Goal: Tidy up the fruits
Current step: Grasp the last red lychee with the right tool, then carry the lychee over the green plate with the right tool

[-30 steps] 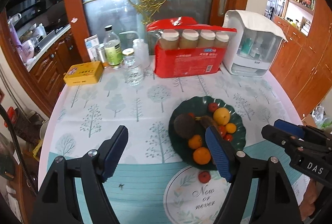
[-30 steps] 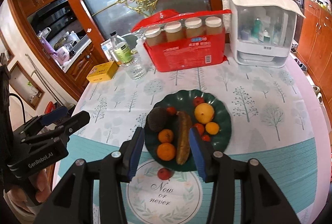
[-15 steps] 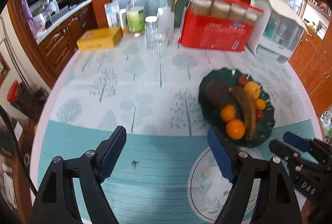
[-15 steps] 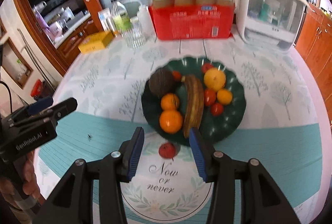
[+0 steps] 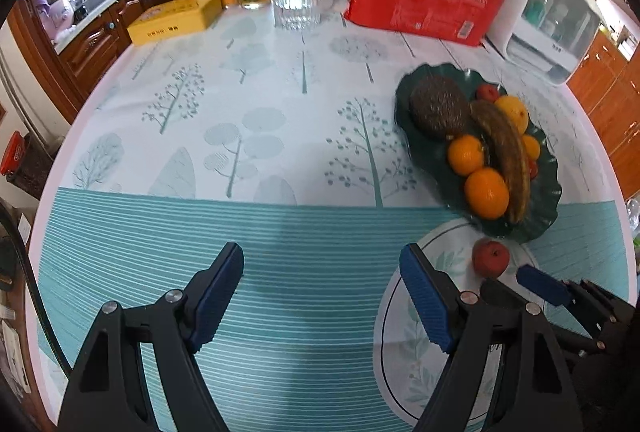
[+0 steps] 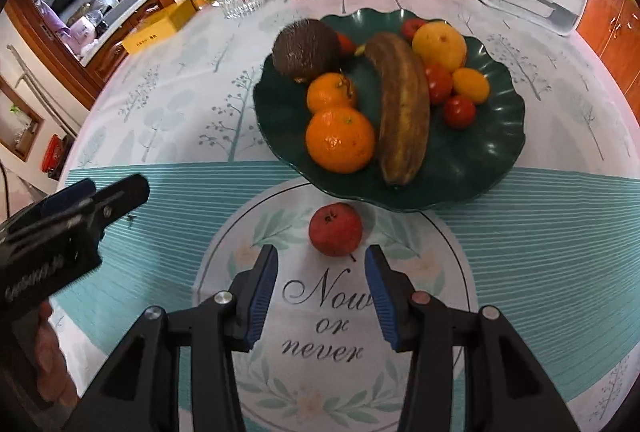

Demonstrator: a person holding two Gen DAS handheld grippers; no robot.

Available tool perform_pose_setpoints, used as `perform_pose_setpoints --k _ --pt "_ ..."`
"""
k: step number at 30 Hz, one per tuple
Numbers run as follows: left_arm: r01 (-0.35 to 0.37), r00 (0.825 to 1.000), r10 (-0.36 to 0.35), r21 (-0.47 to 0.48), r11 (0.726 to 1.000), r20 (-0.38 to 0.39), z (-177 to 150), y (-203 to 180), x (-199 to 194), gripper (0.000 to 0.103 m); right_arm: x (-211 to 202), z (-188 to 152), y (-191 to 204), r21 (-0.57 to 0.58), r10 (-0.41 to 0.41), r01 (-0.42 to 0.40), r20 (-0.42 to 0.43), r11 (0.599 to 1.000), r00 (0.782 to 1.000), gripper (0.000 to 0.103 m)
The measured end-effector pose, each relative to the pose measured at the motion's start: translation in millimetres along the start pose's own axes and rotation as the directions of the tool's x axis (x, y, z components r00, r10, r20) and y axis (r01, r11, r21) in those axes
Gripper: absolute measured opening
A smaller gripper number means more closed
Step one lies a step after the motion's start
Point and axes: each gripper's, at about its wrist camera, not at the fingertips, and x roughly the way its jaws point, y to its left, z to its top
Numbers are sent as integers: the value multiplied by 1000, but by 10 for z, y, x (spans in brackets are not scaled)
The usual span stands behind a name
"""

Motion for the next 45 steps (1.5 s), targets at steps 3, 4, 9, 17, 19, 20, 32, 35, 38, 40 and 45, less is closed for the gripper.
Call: perform_pose_setpoints --k 3,4,9,17,19,20,32,35,38,40,45 --pt "1 1000 -1 15 1000 -11 -26 -30 50 79 84 15 6 2 -14 14 1 1000 1000 46" --pt "2 1000 -1 18 1000 -12 -29 -40 62 79 113 19 10 1 -19 19 0 1000 1000 46" --pt "1 1000 -1 23 1000 -18 -37 -55 106 79 199 31 -3 15 -28 28 -4 999 1000 45" --pt "-7 999 8 15 1000 -32 -40 -53 155 79 258 52 -8 13 -39 39 11 999 999 33" --pt "-9 999 9 16 1000 -34 -44 -57 156 79 255 53 -12 11 -33 33 15 999 999 32" --pt "-10 999 10 15 1000 -34 -45 -58 156 79 254 54 -16 9 -31 31 15 999 999 32" --pt "-21 998 22 31 999 -52 -133 -111 114 79 151 -16 -28 12 19 -19 5 1000 1000 32" --pt "-25 998 27 33 999 -52 -148 -136 88 79 85 -67 -39 12 29 -29 6 1000 1000 32" --pt "-27 998 29 31 999 -55 -163 -169 66 79 17 -116 -63 21 42 -42 7 999 999 32" --pt "-24 998 25 26 999 -60 -173 -193 49 79 -45 -148 -89 27 48 -49 11 998 999 32" --pt "-29 998 30 29 999 -56 -180 -290 -18 80 -212 -173 -175 35 54 -55 36 998 998 32"
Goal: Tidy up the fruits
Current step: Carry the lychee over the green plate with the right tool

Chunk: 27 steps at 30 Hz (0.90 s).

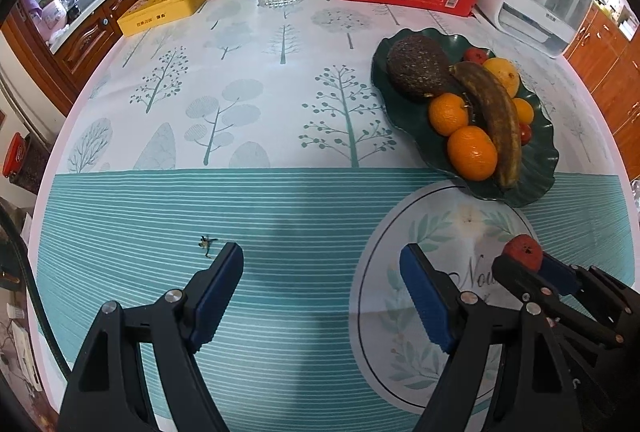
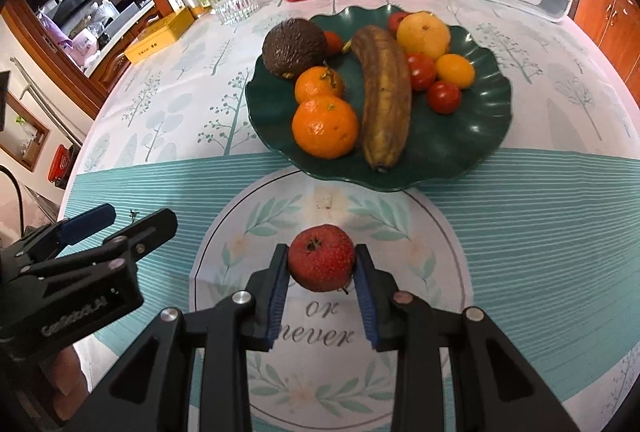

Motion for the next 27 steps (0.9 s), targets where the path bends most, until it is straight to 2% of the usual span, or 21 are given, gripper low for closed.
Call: perform_pose_setpoints --k 6,13,19,27 --pt "-3 1000 3 14 1000 15 57 -135 -160 84 -248 113 -107 3 9 -9 42 1000 999 32" --pt "5 998 -8 34 999 64 302 -256 -470 88 -616 458 -192 -18 8 -6 108 1000 994 32" --pt "11 995 -15 42 999 102 645 -307 -723 90 -952 857 -241 -64 -2 14 181 998 983 32" --pt "-40 984 34 30 999 176 1285 -271 -990 90 -1170 1492 -277 -108 -5 30 228 994 974 32"
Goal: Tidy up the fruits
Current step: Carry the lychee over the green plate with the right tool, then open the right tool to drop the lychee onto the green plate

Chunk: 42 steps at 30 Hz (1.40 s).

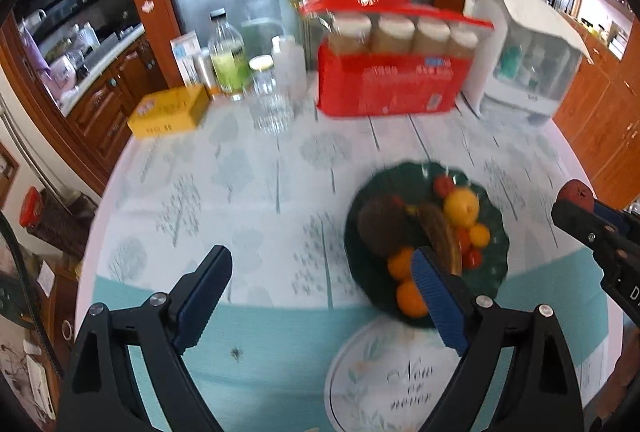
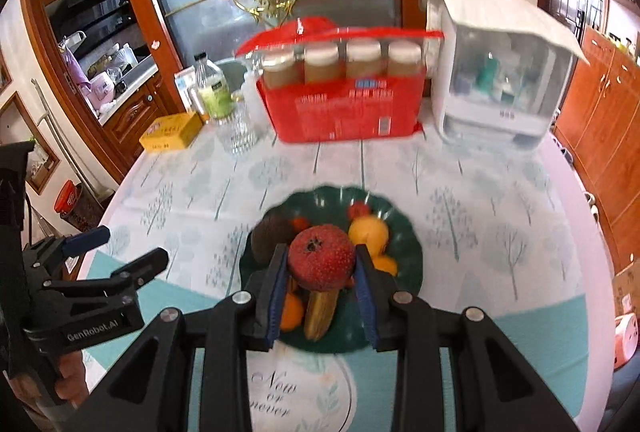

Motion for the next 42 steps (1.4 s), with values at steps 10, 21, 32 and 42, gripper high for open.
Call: perform_pose_setpoints --k 10,21,32,42 --pt "-28 1000 28 10 1000 -10 441 -37 324 92 592 263 32 -44 22 -25 -83 999 996 32" --pt "-33 993 35 19 999 -112 279 -25 955 92 1365 -78 148 -114 27 -57 -243 992 970 32" --pt "-40 988 43 21 999 -146 189 20 1179 92 1628 -167 151 -90 83 -118 -323 989 943 37" --pt "-39 990 41 19 999 -138 202 35 1140 92 1475 -75 83 -55 90 -109 -276 993 957 38"
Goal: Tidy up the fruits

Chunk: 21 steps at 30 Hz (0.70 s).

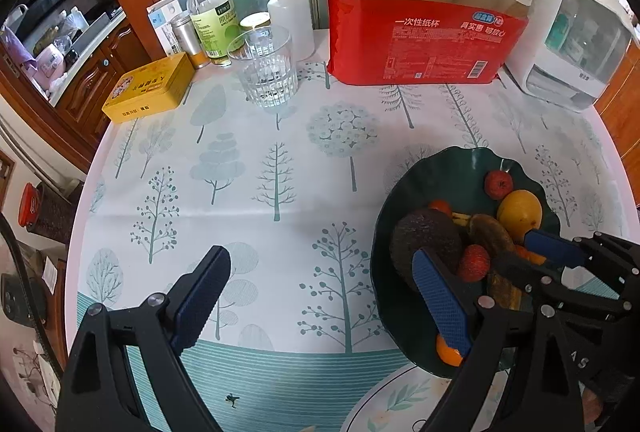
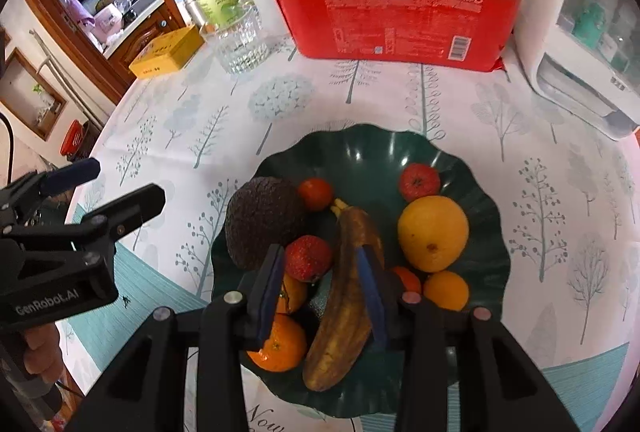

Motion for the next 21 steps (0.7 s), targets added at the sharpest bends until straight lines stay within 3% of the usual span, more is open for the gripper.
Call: perform_pose_setpoints --k 12,21 --pt "5 999 -5 -2 1000 33 -102 18 -281 92 -316 -54 29 13 -29 28 59 1000 998 38" --pt "30 999 -30 0 1000 44 -381 27 -487 92 -538 -327 123 46 -34 30 90 999 995 38"
